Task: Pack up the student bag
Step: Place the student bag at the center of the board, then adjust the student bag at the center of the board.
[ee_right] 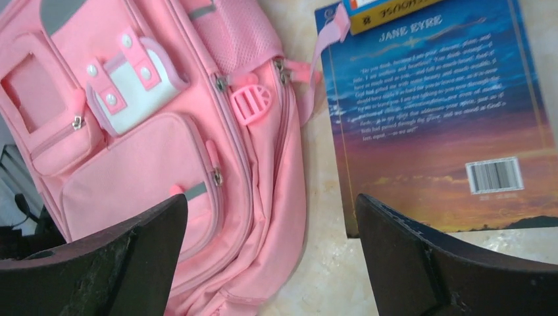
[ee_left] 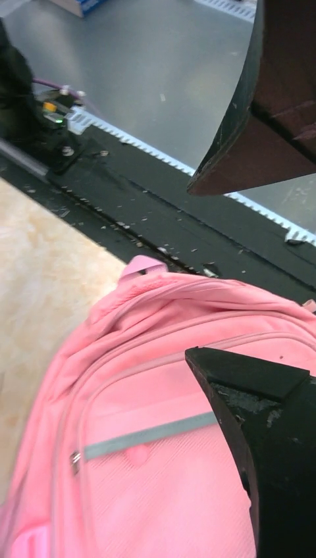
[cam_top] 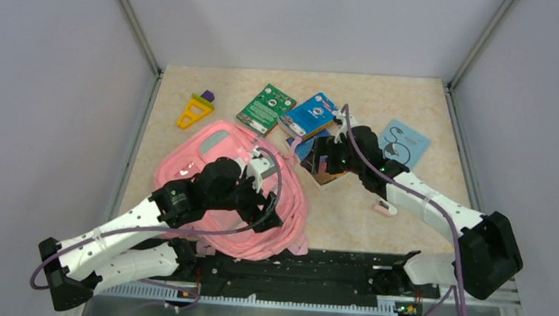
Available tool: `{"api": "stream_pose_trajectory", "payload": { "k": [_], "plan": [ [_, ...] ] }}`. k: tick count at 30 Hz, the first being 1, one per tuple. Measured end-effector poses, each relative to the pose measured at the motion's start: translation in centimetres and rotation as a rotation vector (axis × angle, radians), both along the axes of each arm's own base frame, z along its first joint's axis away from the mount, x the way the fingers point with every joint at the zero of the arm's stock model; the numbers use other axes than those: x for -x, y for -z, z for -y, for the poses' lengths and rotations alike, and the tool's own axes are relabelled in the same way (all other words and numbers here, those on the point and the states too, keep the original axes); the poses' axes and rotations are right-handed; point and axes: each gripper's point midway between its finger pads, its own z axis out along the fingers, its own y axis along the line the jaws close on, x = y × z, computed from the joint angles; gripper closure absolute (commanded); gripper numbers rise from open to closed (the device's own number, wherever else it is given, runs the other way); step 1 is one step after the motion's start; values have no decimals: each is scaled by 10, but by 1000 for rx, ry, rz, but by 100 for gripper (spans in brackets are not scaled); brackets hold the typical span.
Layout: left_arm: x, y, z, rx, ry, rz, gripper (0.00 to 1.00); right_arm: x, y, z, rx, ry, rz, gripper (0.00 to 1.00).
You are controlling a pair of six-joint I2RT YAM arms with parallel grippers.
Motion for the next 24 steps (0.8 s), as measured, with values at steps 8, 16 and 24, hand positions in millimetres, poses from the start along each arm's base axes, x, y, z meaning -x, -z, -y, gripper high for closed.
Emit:
{"api": "stream_pose_trajectory", "payload": {
  "k": [8, 16, 24],
  "plan": [
    [-65, -43, -6, -14, -312, 158, 2, 19, 39, -4, 4, -56, -63, 9],
    [-130, -21, -48, -12, -728, 72, 2, 35, 85, -22, 40, -136, -132, 23],
    [-154, 2, -88, -76, -960, 69, 2, 39, 128, -34, 93, -205, -200, 53]
  ]
}}
